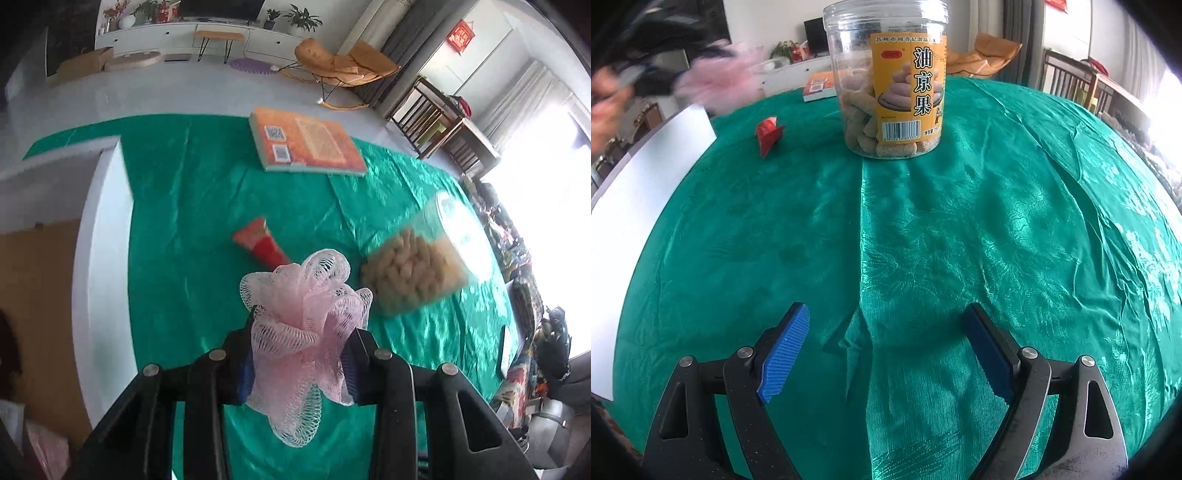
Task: Organize soft objects
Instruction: 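Grasp the pink mesh bath puff with the left gripper and lift it, then hold the bath puff in the left gripper while the right moves to the red snack packet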
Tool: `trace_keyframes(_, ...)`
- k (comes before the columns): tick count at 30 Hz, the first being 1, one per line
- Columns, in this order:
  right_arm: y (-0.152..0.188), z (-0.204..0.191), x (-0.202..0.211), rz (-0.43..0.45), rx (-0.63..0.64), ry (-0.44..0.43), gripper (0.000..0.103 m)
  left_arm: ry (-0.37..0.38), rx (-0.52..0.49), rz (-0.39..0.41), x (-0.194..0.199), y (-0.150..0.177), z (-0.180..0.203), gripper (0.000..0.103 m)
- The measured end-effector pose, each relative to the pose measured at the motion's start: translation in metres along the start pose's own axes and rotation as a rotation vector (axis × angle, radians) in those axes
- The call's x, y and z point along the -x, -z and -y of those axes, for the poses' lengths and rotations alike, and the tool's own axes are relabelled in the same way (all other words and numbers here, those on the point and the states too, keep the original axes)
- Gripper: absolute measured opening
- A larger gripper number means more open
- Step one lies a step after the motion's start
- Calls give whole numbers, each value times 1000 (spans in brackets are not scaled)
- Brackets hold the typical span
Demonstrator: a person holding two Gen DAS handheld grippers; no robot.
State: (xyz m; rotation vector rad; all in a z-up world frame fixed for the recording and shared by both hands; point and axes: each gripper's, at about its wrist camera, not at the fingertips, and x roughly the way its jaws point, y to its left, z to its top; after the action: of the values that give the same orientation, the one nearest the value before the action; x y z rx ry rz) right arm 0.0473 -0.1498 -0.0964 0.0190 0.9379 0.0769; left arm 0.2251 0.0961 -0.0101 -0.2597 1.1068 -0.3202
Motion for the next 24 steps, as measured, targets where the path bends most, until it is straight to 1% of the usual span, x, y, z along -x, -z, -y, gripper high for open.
trace_keyframes(2,1,-2,-1,-2,13,10,88,-41,-8,-13,4,38,10,39)
trace_keyframes(3,1,-2,-1,-2,15,11,88,-50,-7,-14,2,57,15,42)
trace_keyframes(5,2,-1,0,-2,14,9,88,-64,-10,-20,-2,93,24,55)
trace_keyframes(7,2,1,1,-1,8,3,88,-114,-23,-18,-14,121,29,82)
trace_keyframes(8,3,2,2,-1,5,1,88,-155,-39,-15,-21,131,31,84)
trace_keyframes(9,3,3,2,-1,4,1,88,-205,-67,-1,-30,142,33,84)
trace_keyframes(11,3,3,2,-2,3,0,88,-250,-105,8,-38,154,34,85)
trace_keyframes(13,3,4,2,-3,4,3,88,-257,-138,13,-48,162,37,93)
trace_keyframes(15,3,4,3,-3,3,2,88,-269,-150,18,-55,169,37,97)
trace_keyframes(17,3,5,3,-3,2,2,88,-274,-162,27,-61,170,37,98)
trace_keyframes(18,4,4,3,-4,5,4,88,-279,-176,36,-63,171,36,102)
trace_keyframes(20,4,3,2,-6,20,19,88,-295,-209,54,-67,173,38,103)
trace_keyframes(24,4,3,2,-6,22,20,88,-282,-225,81,-66,172,38,103)
